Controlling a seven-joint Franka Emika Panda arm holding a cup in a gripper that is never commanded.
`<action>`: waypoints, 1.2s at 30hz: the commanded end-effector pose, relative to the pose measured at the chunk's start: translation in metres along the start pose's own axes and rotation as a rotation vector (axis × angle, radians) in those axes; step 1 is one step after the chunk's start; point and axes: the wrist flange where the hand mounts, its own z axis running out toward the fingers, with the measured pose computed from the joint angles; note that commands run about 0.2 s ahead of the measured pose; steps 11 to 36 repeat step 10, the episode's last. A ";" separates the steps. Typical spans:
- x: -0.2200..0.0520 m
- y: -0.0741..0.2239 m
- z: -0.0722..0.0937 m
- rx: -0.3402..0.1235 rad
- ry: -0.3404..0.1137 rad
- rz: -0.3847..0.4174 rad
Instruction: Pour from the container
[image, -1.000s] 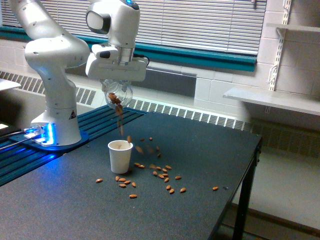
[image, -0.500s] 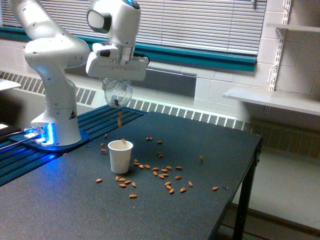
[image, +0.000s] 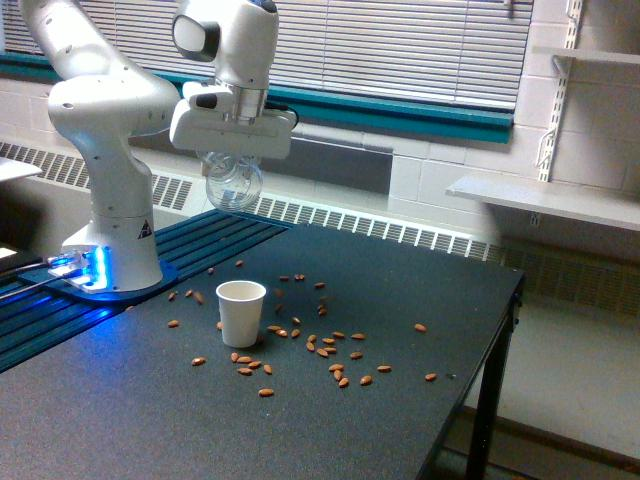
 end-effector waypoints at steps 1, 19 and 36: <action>0.000 0.010 0.014 -0.057 0.000 0.053; -0.005 0.010 0.010 -0.029 0.001 0.065; -0.005 0.010 0.010 -0.029 0.001 0.065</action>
